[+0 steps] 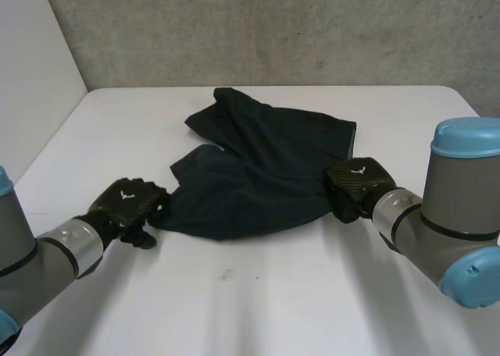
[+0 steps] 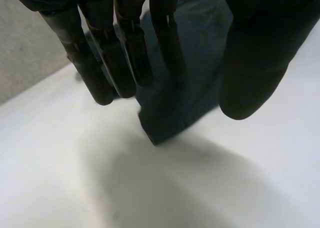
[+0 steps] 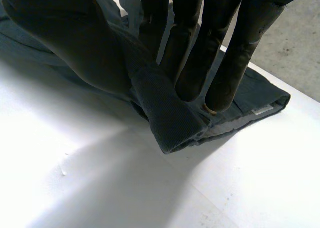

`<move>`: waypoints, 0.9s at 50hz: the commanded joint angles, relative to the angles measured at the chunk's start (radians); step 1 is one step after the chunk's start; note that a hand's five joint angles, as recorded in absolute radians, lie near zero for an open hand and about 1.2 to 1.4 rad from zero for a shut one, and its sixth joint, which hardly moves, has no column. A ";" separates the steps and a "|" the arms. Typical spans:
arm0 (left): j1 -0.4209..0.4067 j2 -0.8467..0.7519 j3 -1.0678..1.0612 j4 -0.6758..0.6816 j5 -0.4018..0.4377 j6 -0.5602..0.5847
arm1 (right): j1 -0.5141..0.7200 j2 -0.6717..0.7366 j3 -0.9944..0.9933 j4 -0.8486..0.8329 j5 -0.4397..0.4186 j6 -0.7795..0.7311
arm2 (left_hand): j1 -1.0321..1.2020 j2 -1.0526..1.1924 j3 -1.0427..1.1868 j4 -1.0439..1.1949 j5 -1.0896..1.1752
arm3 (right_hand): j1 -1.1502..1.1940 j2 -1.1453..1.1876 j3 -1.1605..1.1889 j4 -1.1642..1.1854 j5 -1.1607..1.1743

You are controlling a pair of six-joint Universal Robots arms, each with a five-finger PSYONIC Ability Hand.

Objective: Fold the shorts.

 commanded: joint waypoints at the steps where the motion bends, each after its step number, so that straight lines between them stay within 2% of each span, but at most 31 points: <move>1: -0.002 -0.106 0.051 0.005 0.008 0.004 | 0.003 0.001 0.011 0.000 -0.006 0.002 | 0.130 0.129 0.130 0.129 0.138 | 0.421 0.219 0.190 0.203 0.242; 15: -0.016 -0.188 0.153 0.022 0.001 0.005 | 0.001 0.001 0.017 -0.002 -0.012 0.000 | 0.024 0.024 0.024 0.023 0.032 | 0.421 0.219 0.190 0.203 0.242; 27: -0.037 -0.274 0.260 0.022 -0.002 0.010 | 0.001 0.003 0.026 -0.003 -0.016 -0.006 | 0.036 0.035 0.036 0.035 0.044 | 0.421 0.219 0.190 0.203 0.242; 45: -0.064 -0.353 0.352 0.022 -0.004 0.011 | 0.003 0.003 0.029 -0.002 -0.014 -0.006 | 0.215 0.214 0.214 0.214 0.223 | 0.421 0.219 0.190 0.203 0.242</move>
